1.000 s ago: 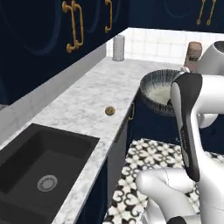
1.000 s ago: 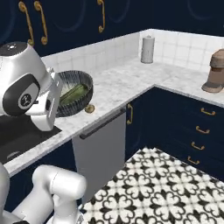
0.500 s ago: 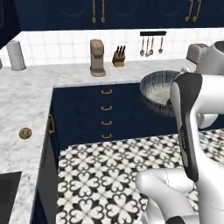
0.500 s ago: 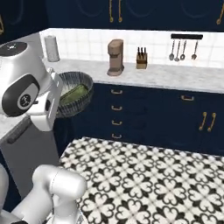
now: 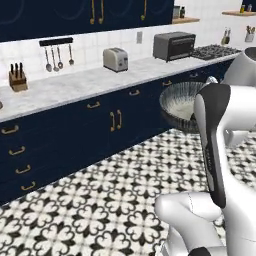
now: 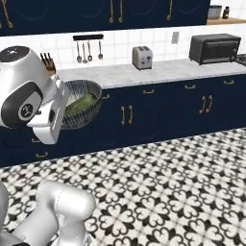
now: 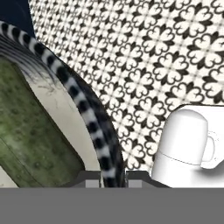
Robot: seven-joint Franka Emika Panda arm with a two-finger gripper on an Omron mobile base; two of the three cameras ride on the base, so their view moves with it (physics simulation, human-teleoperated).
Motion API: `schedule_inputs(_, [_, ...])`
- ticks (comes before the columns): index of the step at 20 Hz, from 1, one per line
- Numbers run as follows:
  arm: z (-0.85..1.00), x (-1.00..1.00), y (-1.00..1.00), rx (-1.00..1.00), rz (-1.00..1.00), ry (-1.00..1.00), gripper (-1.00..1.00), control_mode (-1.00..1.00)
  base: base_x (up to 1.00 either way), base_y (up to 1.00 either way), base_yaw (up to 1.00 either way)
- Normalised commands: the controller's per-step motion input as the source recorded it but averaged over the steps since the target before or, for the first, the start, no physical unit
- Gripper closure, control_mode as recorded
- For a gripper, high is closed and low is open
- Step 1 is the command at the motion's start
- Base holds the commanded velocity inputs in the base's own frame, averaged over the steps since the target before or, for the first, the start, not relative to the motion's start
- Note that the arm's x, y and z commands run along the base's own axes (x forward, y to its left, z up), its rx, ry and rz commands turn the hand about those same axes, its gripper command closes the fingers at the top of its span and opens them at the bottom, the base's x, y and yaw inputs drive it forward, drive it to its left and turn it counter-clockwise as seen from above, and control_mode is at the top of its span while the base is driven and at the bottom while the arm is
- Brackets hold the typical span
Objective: Pick the cucumber from the sink and place it in the bowl. Then pick the bowl and place it in the microwave. Then close the microwave door and press the start button.
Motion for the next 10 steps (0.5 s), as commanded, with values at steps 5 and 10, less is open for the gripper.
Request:
schedule_inputs(5, [0.00, 0.00, 0.00, 0.00, 0.00, 0.00, 1.00, 1.00, 0.01, -0.73, -0.75])
schedule_inputs(10, [0.00, 0.00, 0.00, 0.00, 0.00, 0.00, 1.00, 1.00, 0.00, -0.30, -0.89])
